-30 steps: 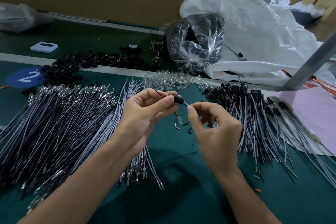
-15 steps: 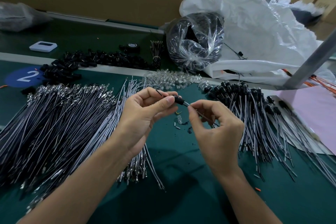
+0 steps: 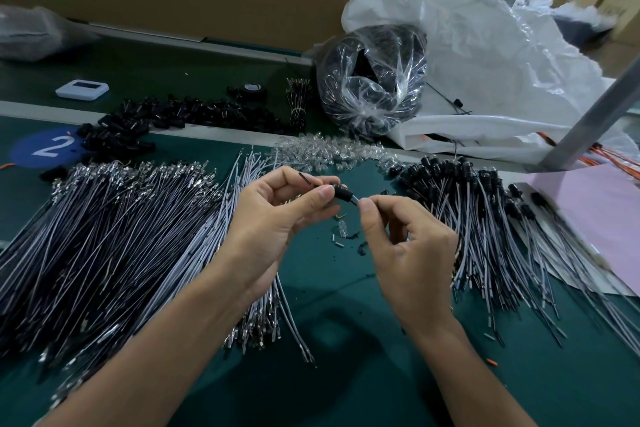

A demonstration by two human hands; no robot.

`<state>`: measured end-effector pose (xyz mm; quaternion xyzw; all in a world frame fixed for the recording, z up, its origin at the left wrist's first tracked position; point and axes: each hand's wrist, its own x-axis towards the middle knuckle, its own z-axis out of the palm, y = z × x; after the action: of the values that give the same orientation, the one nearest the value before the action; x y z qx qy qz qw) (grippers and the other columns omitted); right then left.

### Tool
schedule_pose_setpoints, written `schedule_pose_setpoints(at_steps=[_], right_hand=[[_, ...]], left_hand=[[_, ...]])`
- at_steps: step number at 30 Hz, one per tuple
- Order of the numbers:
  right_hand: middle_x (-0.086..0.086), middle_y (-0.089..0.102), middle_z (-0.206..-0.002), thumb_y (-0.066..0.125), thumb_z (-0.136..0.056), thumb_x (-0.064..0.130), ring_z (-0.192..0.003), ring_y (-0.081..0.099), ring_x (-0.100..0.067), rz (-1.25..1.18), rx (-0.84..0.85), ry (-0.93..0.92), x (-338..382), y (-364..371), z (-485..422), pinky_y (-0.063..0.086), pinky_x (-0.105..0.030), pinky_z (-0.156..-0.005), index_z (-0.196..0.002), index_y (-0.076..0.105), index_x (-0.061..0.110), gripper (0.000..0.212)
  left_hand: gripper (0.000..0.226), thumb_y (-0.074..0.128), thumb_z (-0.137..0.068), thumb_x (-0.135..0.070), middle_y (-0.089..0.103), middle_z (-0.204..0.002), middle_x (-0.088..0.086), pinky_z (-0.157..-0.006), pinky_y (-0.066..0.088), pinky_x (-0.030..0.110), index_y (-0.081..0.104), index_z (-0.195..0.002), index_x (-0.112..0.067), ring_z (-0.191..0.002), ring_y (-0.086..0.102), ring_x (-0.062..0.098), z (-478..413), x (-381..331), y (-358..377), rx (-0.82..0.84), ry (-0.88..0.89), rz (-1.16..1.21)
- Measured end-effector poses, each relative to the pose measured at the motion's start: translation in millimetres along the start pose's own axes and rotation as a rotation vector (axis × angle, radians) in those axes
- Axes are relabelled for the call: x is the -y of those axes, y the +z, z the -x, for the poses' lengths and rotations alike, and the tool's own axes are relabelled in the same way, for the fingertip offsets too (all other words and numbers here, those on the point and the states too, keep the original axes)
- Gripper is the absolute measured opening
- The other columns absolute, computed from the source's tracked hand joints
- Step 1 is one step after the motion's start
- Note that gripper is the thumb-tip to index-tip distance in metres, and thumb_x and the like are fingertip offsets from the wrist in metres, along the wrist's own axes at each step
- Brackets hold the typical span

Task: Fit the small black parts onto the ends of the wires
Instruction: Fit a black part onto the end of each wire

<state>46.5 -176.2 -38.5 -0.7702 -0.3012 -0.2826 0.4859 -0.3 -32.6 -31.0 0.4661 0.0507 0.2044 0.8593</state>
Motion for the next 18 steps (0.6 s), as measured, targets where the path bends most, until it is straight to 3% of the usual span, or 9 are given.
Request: schedule_pose_setpoints(at_steps=[4,12,18], right_hand=[[0.006,0.062,-0.069,0.068,-0.089,0.016,-0.060,0.053,-0.012,-0.003,0.020,-0.022,-1.0,-0.2,0.6,0.044,-0.022,-0.059,-0.080,0.070,0.010,0.011],[0.006,0.061,-0.074,0.072,-0.084,0.007,-0.065,0.053,-0.003,-0.020,0.001,-0.022,-2.6,-0.8,0.5,0.042,-0.011,-0.064,-0.083,0.068,0.010,0.005],[0.005,0.062,-0.074,0.072,-0.084,0.009,-0.064,0.054,-0.007,0.011,0.012,-0.035,-1.9,-0.3,1.1,0.043,-0.014,-0.064,-0.083,0.069,0.010,0.003]], left_hand=[[0.024,0.076,-0.063,-0.010,0.075,-0.094,0.015,-0.069,0.058,0.025,0.061,-0.080,-0.003,-0.085,0.074,0.024,1.5,0.0,0.9,-0.016,-0.010,-0.013],[0.020,0.072,-0.066,-0.005,0.075,-0.089,0.015,-0.069,0.058,0.025,0.060,-0.081,0.001,-0.080,0.074,0.023,2.7,-0.2,4.7,-0.040,-0.004,-0.030],[0.019,0.073,-0.068,-0.008,0.075,-0.091,0.017,-0.070,0.058,0.026,0.063,-0.083,-0.002,-0.083,0.074,0.023,5.6,-0.3,5.6,-0.034,-0.022,-0.050]])
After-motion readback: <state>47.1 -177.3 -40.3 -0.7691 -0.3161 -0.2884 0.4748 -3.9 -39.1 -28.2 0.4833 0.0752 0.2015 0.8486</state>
